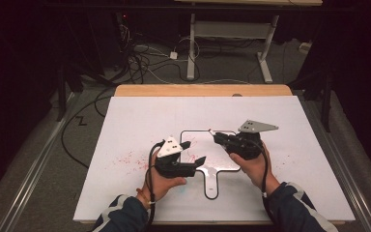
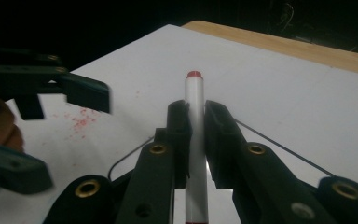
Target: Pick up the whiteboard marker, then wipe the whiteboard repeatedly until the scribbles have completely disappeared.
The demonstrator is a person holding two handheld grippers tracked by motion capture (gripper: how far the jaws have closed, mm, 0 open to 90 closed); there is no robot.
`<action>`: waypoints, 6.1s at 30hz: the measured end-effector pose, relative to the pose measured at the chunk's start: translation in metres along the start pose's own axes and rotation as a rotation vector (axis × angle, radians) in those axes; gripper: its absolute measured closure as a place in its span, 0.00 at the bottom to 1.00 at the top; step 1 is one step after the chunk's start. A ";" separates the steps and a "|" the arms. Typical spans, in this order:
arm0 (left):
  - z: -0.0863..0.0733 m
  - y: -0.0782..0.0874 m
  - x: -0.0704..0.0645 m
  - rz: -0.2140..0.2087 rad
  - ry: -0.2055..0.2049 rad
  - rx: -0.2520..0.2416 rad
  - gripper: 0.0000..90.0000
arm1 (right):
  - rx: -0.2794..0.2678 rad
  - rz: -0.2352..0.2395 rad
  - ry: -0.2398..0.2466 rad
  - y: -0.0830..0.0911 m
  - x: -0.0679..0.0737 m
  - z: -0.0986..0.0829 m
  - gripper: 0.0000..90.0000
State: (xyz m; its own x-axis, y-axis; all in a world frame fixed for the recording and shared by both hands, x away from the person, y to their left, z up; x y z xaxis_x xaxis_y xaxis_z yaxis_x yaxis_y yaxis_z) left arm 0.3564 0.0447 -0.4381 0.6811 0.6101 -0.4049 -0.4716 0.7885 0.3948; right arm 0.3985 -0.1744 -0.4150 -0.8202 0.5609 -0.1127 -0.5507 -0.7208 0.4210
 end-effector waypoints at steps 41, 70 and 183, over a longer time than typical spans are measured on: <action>0.002 -0.028 0.003 0.091 -0.105 0.051 0.87 | -0.118 -0.025 0.116 0.003 0.038 0.005 0.70; 0.010 -0.012 0.026 0.107 -0.108 0.014 0.87 | 0.009 -0.238 0.298 0.080 0.021 -0.065 0.36; 0.022 -0.063 0.086 0.172 -0.150 0.025 0.87 | 0.156 -0.092 0.363 0.083 0.048 -0.099 0.36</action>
State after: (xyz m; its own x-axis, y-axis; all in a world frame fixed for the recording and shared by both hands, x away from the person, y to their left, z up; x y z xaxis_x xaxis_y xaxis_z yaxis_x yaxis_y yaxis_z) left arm 0.4574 0.0457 -0.4797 0.6682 0.7157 -0.2033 -0.5754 0.6703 0.4687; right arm 0.2986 -0.2474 -0.4743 -0.7851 0.4203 -0.4549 -0.6175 -0.5878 0.5227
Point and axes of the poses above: each handheld gripper's, and its own axes: y roughly backward along the jaws, z roughly out of its top, x roughly to its left, the point moved 2 cm from there along -y, roughly forward along the jaws, and after that the axes turned 15 degrees about y, right-handed, at the moved point
